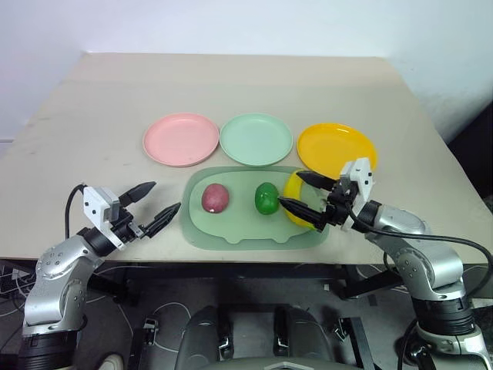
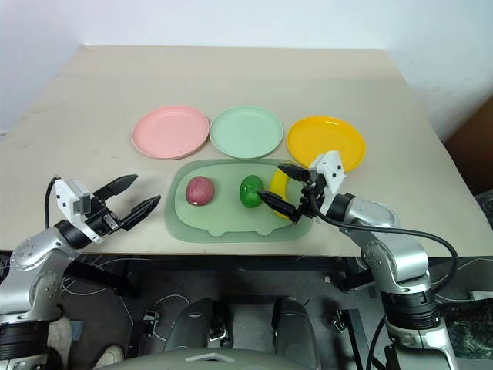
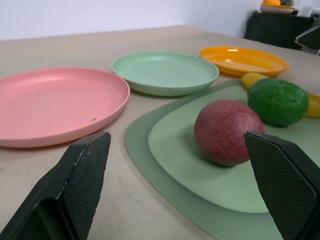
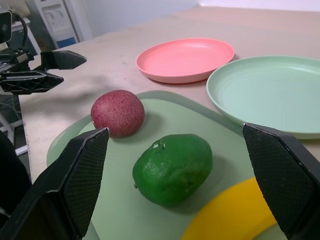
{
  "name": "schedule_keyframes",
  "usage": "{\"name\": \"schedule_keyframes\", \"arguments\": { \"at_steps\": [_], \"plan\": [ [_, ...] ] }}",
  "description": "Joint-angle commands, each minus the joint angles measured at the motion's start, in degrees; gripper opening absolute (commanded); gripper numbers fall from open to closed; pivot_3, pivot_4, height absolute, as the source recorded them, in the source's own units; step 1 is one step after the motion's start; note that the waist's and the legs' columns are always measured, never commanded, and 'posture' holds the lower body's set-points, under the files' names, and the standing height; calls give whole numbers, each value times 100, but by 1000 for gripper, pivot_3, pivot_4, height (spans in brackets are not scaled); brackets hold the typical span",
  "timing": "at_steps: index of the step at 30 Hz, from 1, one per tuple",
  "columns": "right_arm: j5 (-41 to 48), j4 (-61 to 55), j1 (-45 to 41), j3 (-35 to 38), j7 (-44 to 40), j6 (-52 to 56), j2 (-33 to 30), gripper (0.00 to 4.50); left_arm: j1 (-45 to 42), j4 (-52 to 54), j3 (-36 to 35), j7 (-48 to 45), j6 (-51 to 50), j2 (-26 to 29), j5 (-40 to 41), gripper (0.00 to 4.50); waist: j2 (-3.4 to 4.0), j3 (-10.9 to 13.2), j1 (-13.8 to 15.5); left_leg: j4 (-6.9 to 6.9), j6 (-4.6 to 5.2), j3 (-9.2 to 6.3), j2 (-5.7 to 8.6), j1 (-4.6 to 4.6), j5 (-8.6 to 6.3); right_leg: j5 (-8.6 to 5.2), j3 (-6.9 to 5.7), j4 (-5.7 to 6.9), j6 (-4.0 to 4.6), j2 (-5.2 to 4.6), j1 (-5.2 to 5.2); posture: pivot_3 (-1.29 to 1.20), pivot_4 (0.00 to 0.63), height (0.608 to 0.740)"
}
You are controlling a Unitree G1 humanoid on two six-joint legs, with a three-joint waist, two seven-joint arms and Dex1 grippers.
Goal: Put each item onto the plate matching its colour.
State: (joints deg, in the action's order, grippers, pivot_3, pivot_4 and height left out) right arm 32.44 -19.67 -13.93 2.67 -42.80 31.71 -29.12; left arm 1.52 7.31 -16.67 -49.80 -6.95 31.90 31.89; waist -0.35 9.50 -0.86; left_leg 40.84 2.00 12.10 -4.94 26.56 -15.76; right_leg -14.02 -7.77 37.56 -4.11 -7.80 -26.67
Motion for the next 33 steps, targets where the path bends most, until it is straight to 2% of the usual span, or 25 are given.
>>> {"name": "schedule_keyframes", "arguments": {
  "at_steps": [1,12,21,33],
  "plan": [
    [97,-229,-86,22,53,-11,38,4500,27,173,-139,-39,57,57,58,4457,0,0,1,0,0,0,0,0,0,0,0,0,0,0,0,0,150,695],
    [88,-208,-170,72,667,749,8,4500,-215,22,26,-42,92,-9,-25,4457,0,0,9,-2,-1,0,0,1,0,0,0,-4,1,-1,0,0,150,695],
    [143,-483,95,154,957,1431,-250,4500,-439,-84,214,-154,36,-28,-54,4457,0,0,1,-7,-1,1,-1,1,1,1,0,-7,1,3,0,0,150,695],
    [-63,-486,417,62,1489,1584,-35,4500,-489,-248,208,-333,75,-31,-67,4457,0,0,6,-7,-1,2,-1,2,0,1,0,-10,1,3,1,0,150,695]
  ]
}}
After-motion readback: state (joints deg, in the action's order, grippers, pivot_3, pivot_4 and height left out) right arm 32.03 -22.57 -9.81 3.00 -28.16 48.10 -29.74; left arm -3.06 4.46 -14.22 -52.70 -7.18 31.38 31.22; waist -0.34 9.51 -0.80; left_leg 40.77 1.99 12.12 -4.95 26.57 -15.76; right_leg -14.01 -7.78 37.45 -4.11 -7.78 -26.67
